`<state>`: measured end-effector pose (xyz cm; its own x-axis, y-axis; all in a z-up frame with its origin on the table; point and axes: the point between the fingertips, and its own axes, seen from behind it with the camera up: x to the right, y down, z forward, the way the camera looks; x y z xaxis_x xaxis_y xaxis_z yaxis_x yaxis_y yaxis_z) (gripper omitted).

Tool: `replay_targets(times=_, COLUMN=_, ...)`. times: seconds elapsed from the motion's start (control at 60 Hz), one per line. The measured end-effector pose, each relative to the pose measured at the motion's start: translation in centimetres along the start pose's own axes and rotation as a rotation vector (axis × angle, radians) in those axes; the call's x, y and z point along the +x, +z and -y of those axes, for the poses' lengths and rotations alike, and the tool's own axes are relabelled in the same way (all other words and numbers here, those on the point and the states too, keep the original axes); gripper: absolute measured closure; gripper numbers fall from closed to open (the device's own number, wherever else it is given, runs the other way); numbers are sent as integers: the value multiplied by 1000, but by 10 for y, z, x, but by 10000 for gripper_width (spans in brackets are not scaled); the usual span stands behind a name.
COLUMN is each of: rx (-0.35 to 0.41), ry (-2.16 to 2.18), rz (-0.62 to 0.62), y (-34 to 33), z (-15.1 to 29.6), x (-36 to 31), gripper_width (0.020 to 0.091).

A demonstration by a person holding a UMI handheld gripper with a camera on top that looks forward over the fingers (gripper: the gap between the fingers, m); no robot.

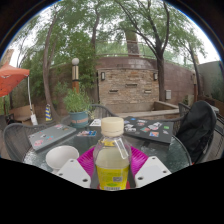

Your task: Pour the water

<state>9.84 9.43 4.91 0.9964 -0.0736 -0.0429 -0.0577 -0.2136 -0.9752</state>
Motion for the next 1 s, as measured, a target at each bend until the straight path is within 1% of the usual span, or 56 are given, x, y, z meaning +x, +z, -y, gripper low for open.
replay_targets(times=0.1, rx=-22, ry=-35, rz=-48, y=4, z=-27, x=21, gripper_width=649)
replay_targets(times=0.133, rx=10, ry=-32, rz=-44, y=1, z=-22, x=20, gripper_width=650)
replay_targets(times=0.167, rx=17, ry=-19, rz=-45, y=2, z=-25, x=23, gripper_width=649)
replay_targets(times=0.183, rx=16, ry=-15, rz=-47, y=-5, z=-18, x=18, gripper_width=649)
replay_targets(times=0.283, rx=13, ry=-33, rz=-45, y=-6, z=-19, x=17, gripper_width=637)
replay_targets(times=0.3, rx=10, ry=-34, rz=-46, y=-6, z=-19, x=16, gripper_width=623)
replay_targets(times=0.317, rx=10, ry=-35, rz=-45, y=3, z=-29, x=24, gripper_width=621)
replay_targets(times=0.333, rx=0, ry=-35, rz=-48, y=-6, z=-20, x=16, gripper_width=606)
replay_targets(times=0.4, rx=-38, ry=-27, rz=-54, y=-9, z=-25, x=16, gripper_width=559)
replay_targets(times=0.417, rx=-57, ry=-20, rz=-56, y=-11, z=-28, x=16, gripper_width=539)
replay_targets(times=0.433, rx=-82, ry=-11, rz=-64, y=-13, z=-32, x=17, gripper_width=500)
replay_targets(times=0.467, rx=-126, ry=4, rz=-79, y=-19, z=-38, x=19, gripper_width=399)
replay_targets(times=0.5, rx=-145, ry=17, rz=-91, y=-25, z=-42, x=19, gripper_width=303)
replay_targets(times=0.517, rx=-152, ry=24, rz=-95, y=-29, z=-42, x=18, gripper_width=266)
replay_targets(times=0.533, rx=-159, ry=31, rz=-102, y=-34, z=-41, x=17, gripper_width=251)
replay_targets(times=0.6, rx=-193, ry=52, rz=-125, y=-56, z=-46, x=12, gripper_width=270)
replay_targets(times=0.633, rx=-217, ry=63, rz=-134, y=-72, z=-46, x=5, gripper_width=268)
replay_targets(times=0.683, rx=-233, ry=75, rz=-142, y=-91, z=-46, x=-4, gripper_width=267)
replay_targets(times=0.8, rx=-252, ry=80, rz=-176, y=-154, z=-25, x=-38, gripper_width=267)
replay_targets(times=0.9, rx=-255, ry=86, rz=-175, y=-210, z=-5, x=-87, gripper_width=267)
replay_targets(times=1.0, rx=-265, ry=104, rz=-201, y=-268, z=12, x=-133, gripper_width=270)
